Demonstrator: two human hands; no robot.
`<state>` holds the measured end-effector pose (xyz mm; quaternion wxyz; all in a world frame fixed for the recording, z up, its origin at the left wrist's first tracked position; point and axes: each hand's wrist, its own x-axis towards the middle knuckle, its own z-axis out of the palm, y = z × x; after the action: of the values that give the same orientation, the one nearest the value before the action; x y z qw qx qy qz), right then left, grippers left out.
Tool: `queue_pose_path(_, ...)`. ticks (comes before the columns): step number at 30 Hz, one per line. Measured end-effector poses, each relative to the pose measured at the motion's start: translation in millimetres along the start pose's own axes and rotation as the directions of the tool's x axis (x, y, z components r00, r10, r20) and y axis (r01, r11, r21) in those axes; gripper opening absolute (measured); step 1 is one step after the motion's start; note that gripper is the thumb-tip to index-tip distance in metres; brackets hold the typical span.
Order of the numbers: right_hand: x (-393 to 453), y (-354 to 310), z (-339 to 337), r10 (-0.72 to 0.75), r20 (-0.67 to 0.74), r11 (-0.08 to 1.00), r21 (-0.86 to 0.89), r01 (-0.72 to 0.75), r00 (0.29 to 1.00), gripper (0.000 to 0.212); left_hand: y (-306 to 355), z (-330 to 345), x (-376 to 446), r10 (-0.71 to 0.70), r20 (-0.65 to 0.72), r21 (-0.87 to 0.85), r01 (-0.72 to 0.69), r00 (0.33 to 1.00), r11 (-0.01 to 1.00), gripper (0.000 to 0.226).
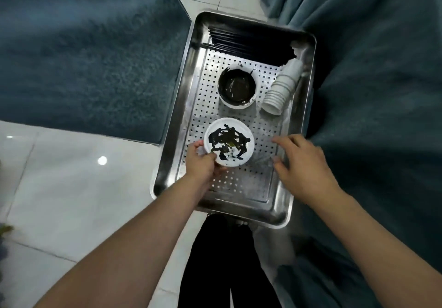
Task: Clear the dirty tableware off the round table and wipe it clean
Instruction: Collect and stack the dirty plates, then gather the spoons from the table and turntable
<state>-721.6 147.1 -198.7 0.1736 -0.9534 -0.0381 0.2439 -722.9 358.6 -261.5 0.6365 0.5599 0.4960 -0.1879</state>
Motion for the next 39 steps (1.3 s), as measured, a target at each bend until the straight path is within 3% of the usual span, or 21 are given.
queue_pose_path(5, 12, -2, 13, 0.026, 0.001, 0.999, 0.047, -0.026, 1.000, 0.047, 12, 3, 28, 0.022, -0.024, 0.040, -0.021, 0.999, 0.999, 0.047)
queue_pose_path(9, 15, -13, 6, 0.041, -0.016, 0.997, 0.063, -0.040, 0.999, 0.046, 20, -3, 36, 0.068, -0.001, 0.269, -0.065, 0.998, 0.961, 0.053)
queue_pose_path(12, 15, -23, -3, 0.051, -0.022, 0.996, 0.070, -0.049, 0.998, 0.048, 31, -9, 32, 0.118, 0.020, 0.462, -0.114, 0.993, 0.879, 0.056)
queue_pose_path(15, 8, -32, -14, 0.049, -0.048, 0.996, 0.074, -0.045, 0.998, 0.047, 43, -17, 13, 0.216, 0.126, 0.665, -0.244, 0.968, 0.706, 0.053)
queue_pose_path(20, -13, -52, -51, 0.070, -0.090, 0.995, 0.072, -0.064, 0.993, 0.050, 76, -26, -52, 0.363, 0.459, 0.743, -0.574, 0.811, 0.343, 0.046)
queue_pose_path(25, -47, -75, -101, 0.122, -0.194, 0.989, 0.108, -0.102, 0.973, 0.048, 121, -23, -131, 0.411, 0.621, 0.713, -0.698, 0.667, 0.055, 0.042)
queue_pose_path(35, -124, -76, -180, 0.269, -0.408, 0.961, 0.170, -0.217, 0.872, 0.041, 175, 11, -258, 0.408, 0.829, 0.501, -0.831, 0.381, -0.242, 0.036)
queue_pose_path(39, -159, -61, -194, 0.363, -0.447, 0.930, 0.233, -0.285, 0.818, 0.043, 175, 33, -294, 0.379, 0.876, 0.417, -0.862, 0.298, -0.287, 0.035)
